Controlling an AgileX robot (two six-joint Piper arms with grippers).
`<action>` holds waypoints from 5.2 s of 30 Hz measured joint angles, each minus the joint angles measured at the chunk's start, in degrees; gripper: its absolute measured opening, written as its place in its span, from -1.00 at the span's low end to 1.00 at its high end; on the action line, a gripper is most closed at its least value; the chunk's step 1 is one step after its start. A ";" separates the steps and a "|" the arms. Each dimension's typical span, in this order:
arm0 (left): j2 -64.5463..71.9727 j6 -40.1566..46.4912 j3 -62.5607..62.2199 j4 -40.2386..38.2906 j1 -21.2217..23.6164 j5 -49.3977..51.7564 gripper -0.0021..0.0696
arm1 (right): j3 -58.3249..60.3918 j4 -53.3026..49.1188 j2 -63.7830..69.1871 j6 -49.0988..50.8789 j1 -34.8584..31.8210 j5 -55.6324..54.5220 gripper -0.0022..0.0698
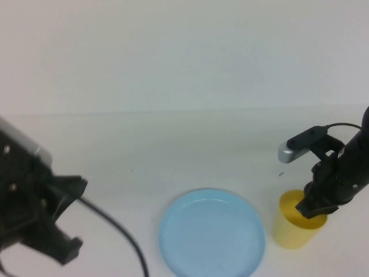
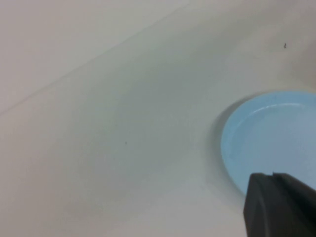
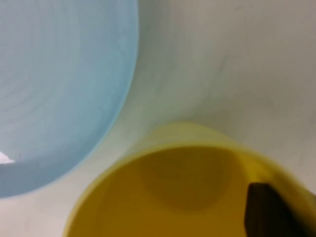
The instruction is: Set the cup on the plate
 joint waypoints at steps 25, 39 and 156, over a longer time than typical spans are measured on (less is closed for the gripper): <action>-5.33 -2.40 10.10 3.79 0.00 -8.68 -0.94 | -27.80 -8.33 12.81 9.83 20.25 12.94 -0.85; -5.33 -2.40 10.51 3.79 0.00 -9.15 -0.94 | -28.05 -8.70 15.28 10.05 20.25 13.27 -0.85; -49.26 -24.10 38.98 20.55 24.02 -4.27 -0.94 | 64.05 8.37 -101.78 -5.01 -21.58 -19.73 -0.94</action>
